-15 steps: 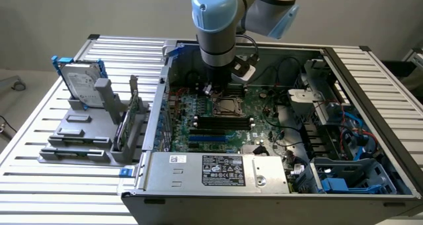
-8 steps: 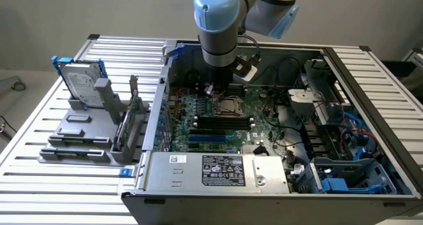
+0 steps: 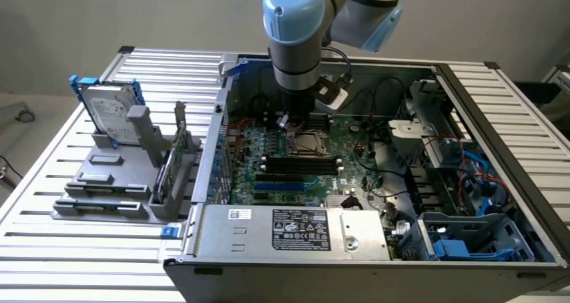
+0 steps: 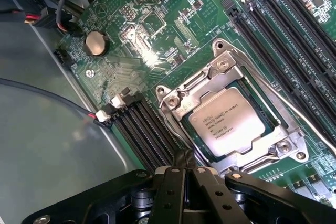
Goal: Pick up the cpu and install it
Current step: 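Install the first cpu locking lever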
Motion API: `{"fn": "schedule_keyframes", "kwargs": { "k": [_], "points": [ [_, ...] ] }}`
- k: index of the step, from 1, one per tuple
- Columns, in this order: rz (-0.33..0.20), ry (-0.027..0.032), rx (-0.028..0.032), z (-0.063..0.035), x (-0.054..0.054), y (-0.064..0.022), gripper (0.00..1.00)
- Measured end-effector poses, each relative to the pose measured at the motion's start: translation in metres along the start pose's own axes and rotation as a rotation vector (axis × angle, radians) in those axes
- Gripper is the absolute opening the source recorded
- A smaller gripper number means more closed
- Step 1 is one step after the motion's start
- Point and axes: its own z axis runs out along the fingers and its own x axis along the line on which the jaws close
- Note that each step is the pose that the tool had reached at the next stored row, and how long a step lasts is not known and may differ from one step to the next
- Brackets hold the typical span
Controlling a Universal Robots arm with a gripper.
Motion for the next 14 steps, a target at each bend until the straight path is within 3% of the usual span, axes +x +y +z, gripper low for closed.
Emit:
{"fn": "schedule_keyframes", "kwargs": {
  "k": [9, 14],
  "points": [
    [-0.001, -0.002, -0.0014, 0.0005, 0.0015, 0.002, 0.11],
    [-0.002, -0.0066, -0.0048, 0.0006, 0.0018, 0.0024, 0.11]
  ]
}}
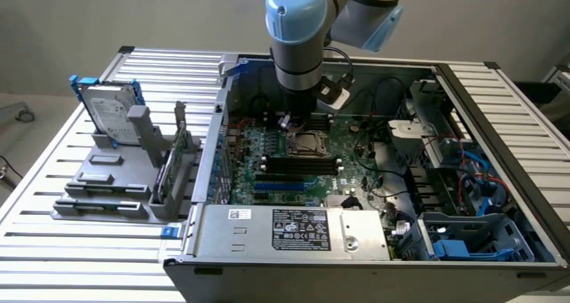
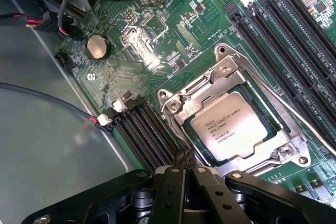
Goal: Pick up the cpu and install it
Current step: 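Install the first cpu locking lever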
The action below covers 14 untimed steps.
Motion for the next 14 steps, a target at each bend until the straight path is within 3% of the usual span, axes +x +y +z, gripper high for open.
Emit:
{"fn": "schedule_keyframes", "kwargs": {
  "k": [14],
  "points": [
    [-0.006, -0.0017, 0.0011, 0.0011, 0.0028, 0.0039, 0.11]
  ]
}}
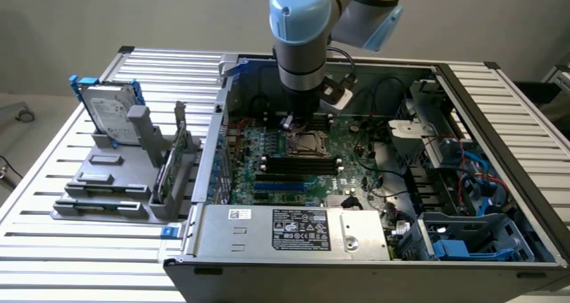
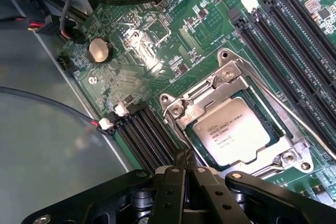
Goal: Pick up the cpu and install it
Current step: 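Install the first cpu locking lever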
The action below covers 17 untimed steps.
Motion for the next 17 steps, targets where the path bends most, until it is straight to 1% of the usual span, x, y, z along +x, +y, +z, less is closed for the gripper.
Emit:
{"fn": "schedule_keyframes", "kwargs": {
  "k": [17],
  "points": [
    [-0.008, -0.0006, 0.0027, 0.0022, 0.0071, 0.0098, 0.11]
  ]
}}
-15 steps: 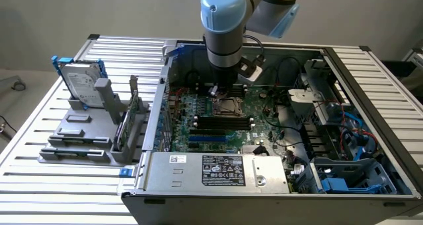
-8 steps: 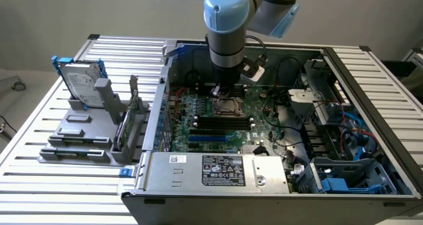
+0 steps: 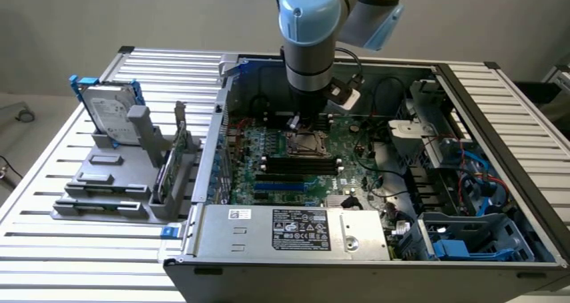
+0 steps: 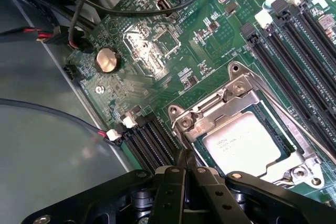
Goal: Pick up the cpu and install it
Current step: 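Install the first cpu locking lever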
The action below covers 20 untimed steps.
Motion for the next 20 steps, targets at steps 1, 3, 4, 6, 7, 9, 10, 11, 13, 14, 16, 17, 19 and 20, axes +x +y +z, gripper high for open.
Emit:
{"fn": "schedule_keyframes", "kwargs": {
  "k": [1, 3, 4, 6, 7, 9, 10, 11, 13, 14, 16, 17, 19, 20],
  "points": [
    [0.0, 0.0001, 0.0001, 0.0001, 0.0, 0.0004, 0.11],
    [-0.001, 0.0, 0.0003, 0.0002, 0.001, 0.0011, 0.11],
    [-0.001, 0.0, 0.0003, 0.0003, 0.001, 0.0014, 0.11],
    [-0.001, 0.0, 0.0003, 0.0003, 0.001, 0.0018, 0.11],
    [-0.001, 0.0001, 0.0002, 0.0003, 0.001, 0.0018, 0.11],
    [-0.001, 0.0005, 0.0007, 0.0002, 0.001, 0.0018, 0.11],
    [0.0, 0.0008, 0.0013, -0.0001, 0.001, 0.0018, 0.11],
    [0.0, 0.0013, 0.002, -0.0005, 0.002, 0.0017, 0.11],
    [0.0, 0.0019, 0.0037, -0.002, 0.002, 0.0019, 0.11],
    [0.0, 0.0012, 0.0042, -0.0032, 0.002, 0.002, 0.11],
    [0.001, 0.0007, 0.0052, -0.0058, 0.001, 0.0029, 0.11],
    [0.001, 0.0001, 0.0056, -0.0074, 0.0, 0.0038, 0.11],
    [0.001, -0.0003, 0.0065, -0.0107, -0.002, 0.0064, 0.11],
    [0.002, -0.0009, 0.0073, -0.0126, -0.004, 0.0078, 0.11]
  ]
}}
